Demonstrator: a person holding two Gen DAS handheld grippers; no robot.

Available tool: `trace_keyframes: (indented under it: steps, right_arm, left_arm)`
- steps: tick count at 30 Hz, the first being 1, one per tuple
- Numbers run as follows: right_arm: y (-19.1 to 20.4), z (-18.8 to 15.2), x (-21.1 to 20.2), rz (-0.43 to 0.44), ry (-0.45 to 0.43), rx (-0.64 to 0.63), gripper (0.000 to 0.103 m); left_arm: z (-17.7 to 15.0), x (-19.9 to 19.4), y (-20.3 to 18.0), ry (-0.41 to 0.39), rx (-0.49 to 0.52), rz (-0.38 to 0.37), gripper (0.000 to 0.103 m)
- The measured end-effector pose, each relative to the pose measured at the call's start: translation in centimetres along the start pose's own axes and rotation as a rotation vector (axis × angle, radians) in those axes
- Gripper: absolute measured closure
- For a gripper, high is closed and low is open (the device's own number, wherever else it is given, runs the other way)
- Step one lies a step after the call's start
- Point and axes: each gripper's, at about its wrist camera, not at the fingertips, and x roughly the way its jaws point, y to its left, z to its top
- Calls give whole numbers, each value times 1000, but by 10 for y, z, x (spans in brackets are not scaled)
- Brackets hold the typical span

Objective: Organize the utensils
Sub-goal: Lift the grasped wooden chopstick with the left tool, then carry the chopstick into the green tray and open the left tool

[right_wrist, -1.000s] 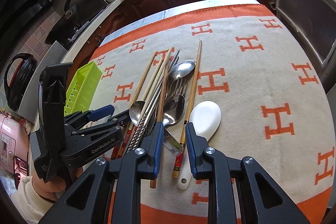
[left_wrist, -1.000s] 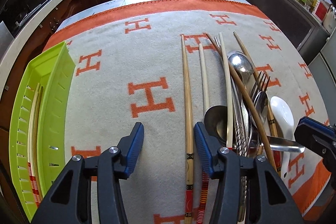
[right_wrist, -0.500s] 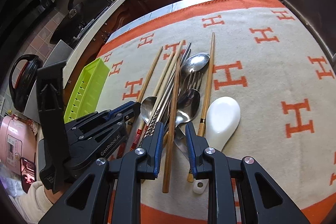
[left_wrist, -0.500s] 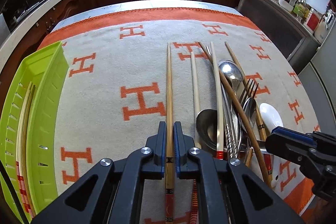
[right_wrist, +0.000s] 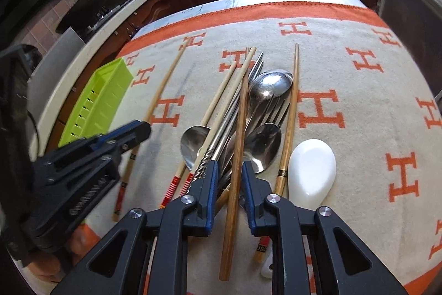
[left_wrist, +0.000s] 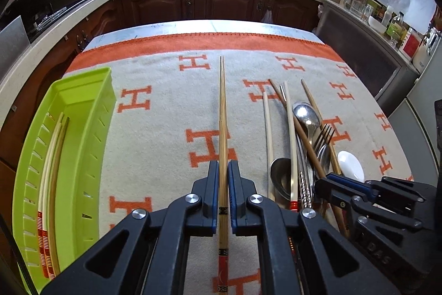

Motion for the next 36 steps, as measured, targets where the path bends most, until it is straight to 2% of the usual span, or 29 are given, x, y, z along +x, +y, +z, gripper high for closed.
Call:
trace_keyframes:
  steps: [5, 10, 19, 25, 31, 36]
  right_arm:
    - [2, -2, -2, -10, -13, -3, 96]
    - [-6, -2, -17, 51, -35, 61, 96]
    - [8, 5, -58, 113, -96, 78, 97]
    - [48, 8, -84, 170, -99, 33, 97]
    - [102, 20, -91, 223, -66, -44, 97]
    - [149, 28, -90, 249, -33, -96, 97]
  left_arm:
    - [2, -14, 6, -27, -19, 3, 99]
    - [3, -31, 15, -48, -38, 16, 99]
    - [-1, -85, 41, -108, -44, 83, 99]
    - [-7, -112, 71, -117, -50, 160, 99]
    - [-13, -118, 113, -89, -97, 222, 99]
    - [-19, -103, 147, -24, -161, 216, 98]
